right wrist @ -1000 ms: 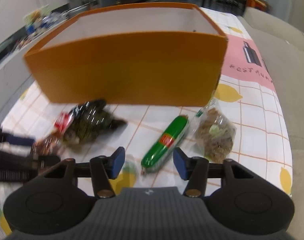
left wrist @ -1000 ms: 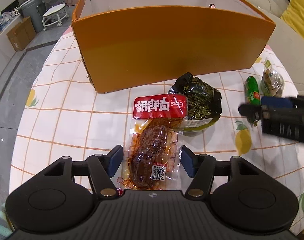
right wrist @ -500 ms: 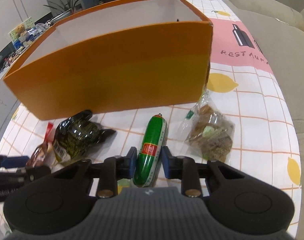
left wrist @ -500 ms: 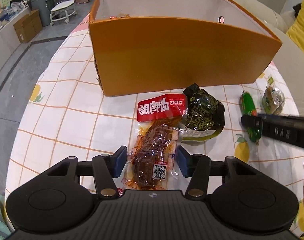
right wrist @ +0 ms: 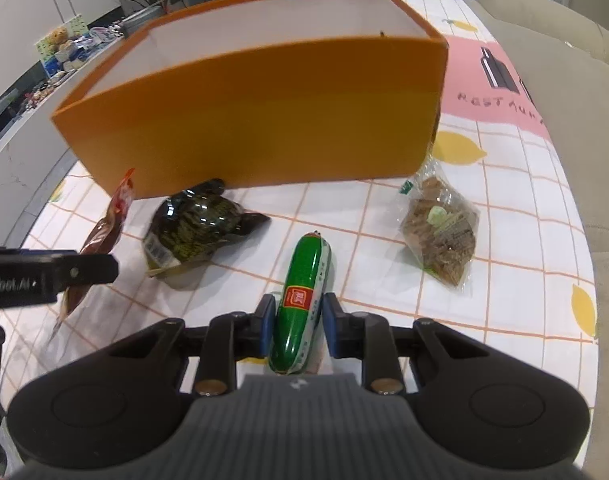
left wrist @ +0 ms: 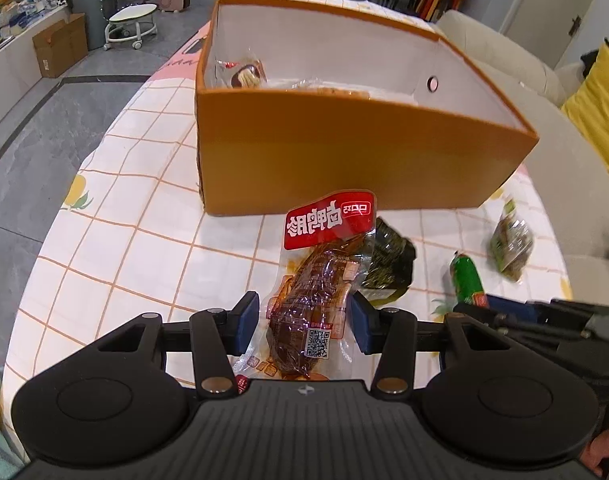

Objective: Organize snacks
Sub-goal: 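Carry the meat pack over the box with the left tool while the right tool carries the sausage, then open the left tool inside the box while the right tool releases the green sausage, then withdraw both open tools from the box toward the last snacks, then grasp the seaweed bag with the left tool while the right tool grasps the nut bag, then carry the seaweed bag with the left tool while the right tool carries the nut bag, then open the left tool inside the box while the right tool releases the nut bag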

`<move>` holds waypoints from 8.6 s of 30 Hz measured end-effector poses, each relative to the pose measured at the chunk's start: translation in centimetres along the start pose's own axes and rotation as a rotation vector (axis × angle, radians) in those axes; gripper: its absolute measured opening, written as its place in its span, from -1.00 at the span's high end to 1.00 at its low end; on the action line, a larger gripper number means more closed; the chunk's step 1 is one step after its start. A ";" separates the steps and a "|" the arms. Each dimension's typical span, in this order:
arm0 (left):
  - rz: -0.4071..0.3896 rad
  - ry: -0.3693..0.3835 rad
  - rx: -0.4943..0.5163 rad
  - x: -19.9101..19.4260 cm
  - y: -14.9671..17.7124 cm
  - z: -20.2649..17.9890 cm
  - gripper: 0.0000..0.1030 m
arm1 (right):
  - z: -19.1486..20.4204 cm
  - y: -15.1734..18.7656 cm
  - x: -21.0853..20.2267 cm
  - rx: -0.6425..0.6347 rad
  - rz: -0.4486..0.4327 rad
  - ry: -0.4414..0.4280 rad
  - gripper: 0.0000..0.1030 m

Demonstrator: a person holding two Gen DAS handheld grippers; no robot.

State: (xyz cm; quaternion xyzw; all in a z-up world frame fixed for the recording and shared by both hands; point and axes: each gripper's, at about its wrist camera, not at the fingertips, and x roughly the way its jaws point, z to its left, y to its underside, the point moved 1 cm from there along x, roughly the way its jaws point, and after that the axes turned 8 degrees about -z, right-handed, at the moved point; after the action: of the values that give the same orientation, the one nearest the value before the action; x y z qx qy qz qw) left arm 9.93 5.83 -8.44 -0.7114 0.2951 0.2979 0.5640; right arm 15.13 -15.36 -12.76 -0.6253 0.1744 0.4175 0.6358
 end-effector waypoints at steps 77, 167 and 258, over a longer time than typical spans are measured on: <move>0.149 -0.039 0.181 12.5 -15.6 -5.8 -0.10 | 1.1 -17.9 10.0 -0.362 0.063 0.176 0.58; -0.028 0.097 0.332 6.7 0.2 -6.4 -0.13 | -5.2 -1.8 2.3 -0.108 -0.172 0.151 -0.07; 0.011 -0.039 0.427 13.0 -15.9 -5.4 0.10 | -0.3 -18.3 11.7 -0.353 0.040 0.067 0.22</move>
State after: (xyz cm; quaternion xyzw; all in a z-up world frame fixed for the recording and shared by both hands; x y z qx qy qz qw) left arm 30.88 2.44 -7.24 -0.5681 0.3443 0.2454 0.7060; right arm 35.82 -9.55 -9.66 -0.7371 0.1317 0.4331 0.5017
